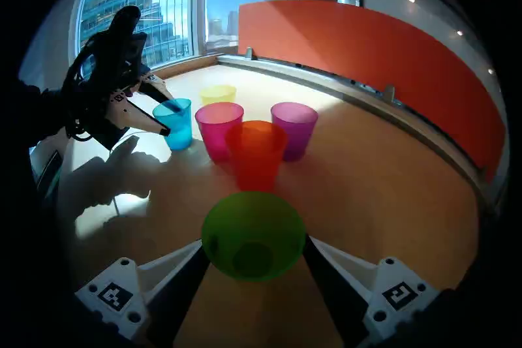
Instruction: Pour water
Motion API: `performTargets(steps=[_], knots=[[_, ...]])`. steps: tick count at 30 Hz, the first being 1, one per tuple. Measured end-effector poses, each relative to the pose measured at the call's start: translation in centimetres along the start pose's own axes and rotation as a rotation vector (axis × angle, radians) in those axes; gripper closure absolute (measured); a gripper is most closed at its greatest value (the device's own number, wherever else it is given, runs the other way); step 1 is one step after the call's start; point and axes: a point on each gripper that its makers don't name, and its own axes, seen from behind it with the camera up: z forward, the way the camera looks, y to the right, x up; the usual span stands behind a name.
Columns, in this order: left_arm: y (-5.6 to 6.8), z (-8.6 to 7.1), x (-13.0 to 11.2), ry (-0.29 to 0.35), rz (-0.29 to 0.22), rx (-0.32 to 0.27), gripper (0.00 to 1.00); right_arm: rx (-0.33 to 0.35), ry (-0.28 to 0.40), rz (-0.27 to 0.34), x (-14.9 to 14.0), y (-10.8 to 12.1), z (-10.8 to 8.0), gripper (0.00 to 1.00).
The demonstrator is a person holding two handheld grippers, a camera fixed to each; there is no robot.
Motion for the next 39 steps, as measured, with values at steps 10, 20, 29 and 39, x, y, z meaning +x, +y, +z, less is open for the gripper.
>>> performTargets(steps=[10, 20, 29, 39], knots=[[0.0, -0.1, 0.1, -0.002, 0.000, 0.002, 0.16, -0.003, 0.003, -0.005, 0.1, 0.2, -0.1, 0.00], [0.1, -0.3, 0.0, -0.003, 0.014, 0.004, 0.16, 0.010, 0.010, -0.007, 0.0, -0.1, -0.2, 0.10], [-0.1, -1.1, 0.7, 0.014, 0.013, 0.013, 0.16, 0.022, 0.029, -0.004, 1.0, -0.9, -0.7, 0.11], [0.2, -3.6, 2.6, 0.072, 0.010, 0.032, 0.16, 0.009, 0.097, -0.014, 4.4, -1.1, -2.8, 0.11]])
